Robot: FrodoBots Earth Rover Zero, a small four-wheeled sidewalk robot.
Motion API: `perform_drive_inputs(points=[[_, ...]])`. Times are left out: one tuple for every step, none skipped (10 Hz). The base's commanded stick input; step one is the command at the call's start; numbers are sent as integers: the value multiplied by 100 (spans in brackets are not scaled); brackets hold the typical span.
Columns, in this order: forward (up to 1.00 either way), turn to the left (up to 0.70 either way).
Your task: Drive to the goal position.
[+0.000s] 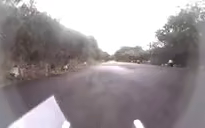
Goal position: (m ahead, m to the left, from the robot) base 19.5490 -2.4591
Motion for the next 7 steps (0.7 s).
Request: perform_drive_inputs(points=[[100, 0], [100, -40], [100, -40], [100, -40], [100, -40], [100, -40], [100, -37]])
